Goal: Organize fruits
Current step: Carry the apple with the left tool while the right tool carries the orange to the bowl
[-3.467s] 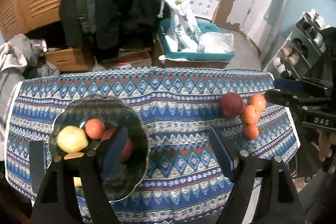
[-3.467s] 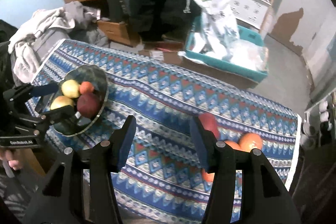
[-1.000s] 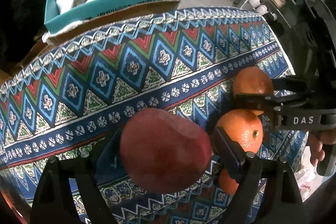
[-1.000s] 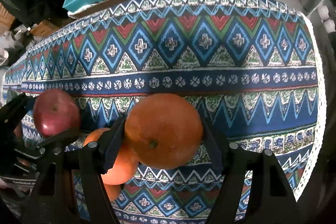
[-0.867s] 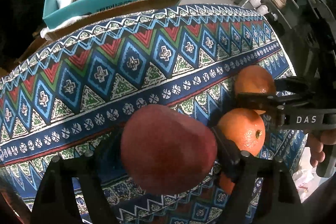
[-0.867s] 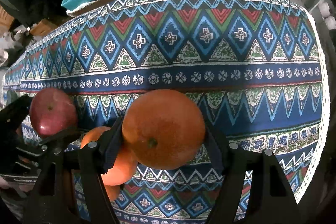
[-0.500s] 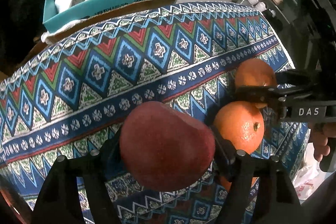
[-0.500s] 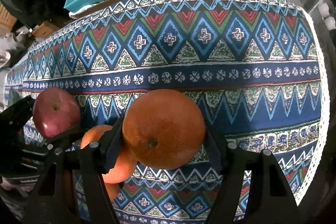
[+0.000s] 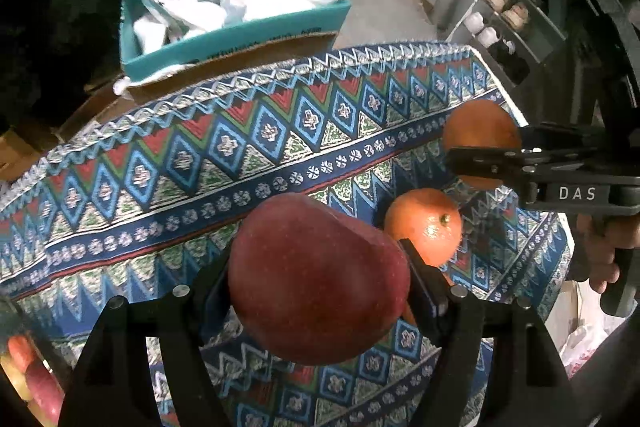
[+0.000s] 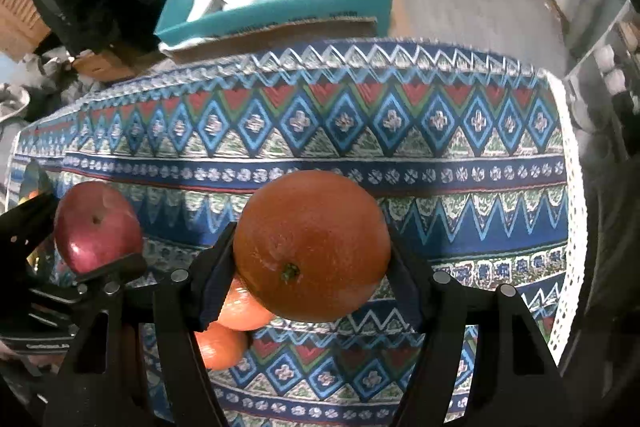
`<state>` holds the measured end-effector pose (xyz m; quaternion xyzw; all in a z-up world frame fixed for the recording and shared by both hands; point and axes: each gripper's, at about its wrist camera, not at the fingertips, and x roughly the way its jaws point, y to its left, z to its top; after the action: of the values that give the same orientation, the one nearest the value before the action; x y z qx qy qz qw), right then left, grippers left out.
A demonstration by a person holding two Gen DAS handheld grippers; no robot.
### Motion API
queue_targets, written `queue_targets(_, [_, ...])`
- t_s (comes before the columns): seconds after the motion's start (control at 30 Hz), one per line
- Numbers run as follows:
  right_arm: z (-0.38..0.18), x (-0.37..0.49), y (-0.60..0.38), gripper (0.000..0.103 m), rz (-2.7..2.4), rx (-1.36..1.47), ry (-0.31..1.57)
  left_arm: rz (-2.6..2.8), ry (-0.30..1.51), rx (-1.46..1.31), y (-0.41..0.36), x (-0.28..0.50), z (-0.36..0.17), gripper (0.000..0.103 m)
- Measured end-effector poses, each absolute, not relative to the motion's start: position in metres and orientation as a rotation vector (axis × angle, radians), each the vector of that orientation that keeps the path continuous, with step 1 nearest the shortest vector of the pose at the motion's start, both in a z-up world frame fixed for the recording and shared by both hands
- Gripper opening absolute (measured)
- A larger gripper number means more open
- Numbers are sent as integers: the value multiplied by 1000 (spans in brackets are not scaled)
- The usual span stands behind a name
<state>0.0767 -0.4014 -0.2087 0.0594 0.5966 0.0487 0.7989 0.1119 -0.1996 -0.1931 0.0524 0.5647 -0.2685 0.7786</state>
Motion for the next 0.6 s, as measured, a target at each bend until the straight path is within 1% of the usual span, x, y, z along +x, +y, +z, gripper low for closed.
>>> queue_targets(0.6, [-123, 45, -338, 70, 205, 71, 1101, -517, 1120, 65, -135, 77, -123, 77])
